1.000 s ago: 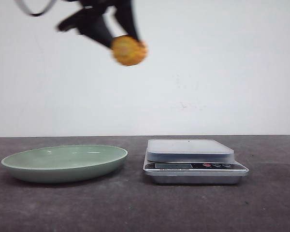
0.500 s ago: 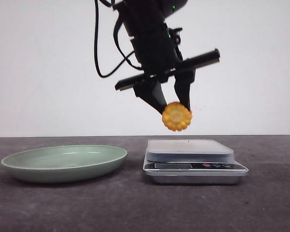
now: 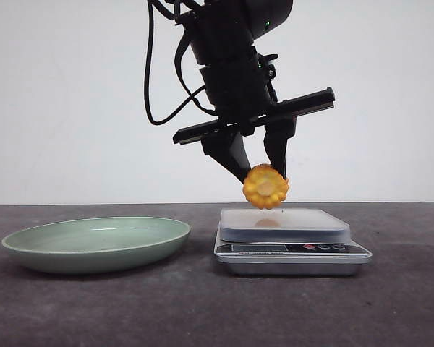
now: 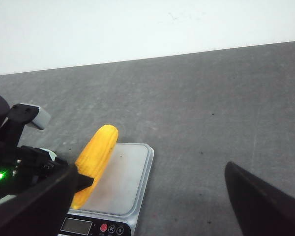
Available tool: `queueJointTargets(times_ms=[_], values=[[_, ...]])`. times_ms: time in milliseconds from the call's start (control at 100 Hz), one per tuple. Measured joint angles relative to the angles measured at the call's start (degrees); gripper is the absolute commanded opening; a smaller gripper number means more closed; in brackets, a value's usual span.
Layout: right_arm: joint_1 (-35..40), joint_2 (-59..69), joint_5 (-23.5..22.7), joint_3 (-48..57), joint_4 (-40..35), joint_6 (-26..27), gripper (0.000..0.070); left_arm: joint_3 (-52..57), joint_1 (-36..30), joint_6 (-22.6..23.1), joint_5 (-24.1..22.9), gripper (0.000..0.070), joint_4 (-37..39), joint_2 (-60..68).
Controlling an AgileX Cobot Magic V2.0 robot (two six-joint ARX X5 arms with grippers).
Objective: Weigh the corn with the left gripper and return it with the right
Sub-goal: 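Lift the corn cob with the left gripper and carry it over the scale, then lower the corn onto the scale and open the left gripper, then raise the left gripper away from the scale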
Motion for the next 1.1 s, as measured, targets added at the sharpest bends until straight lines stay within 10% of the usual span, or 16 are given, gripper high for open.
queueJointTargets(times_ms=[360, 570, 1100], values=[[0.0, 0.0, 0.0, 0.0, -0.5, 0.0, 0.0609, 0.0, 0.0, 0.0, 0.0, 0.0052, -1.4, 1.0], [0.0, 0.0, 0.0, 0.0, -0.7, 0.0, 0.0609, 0.0, 0.0, -0.3, 0.0, 0.0604, -0.6, 1.1], [0.0, 0.0, 0.0, 0.0, -2.2, 0.0, 0.0609, 4.6, -0.3, 5.4, -3.7, 0.0601, -2.8, -8.0]])
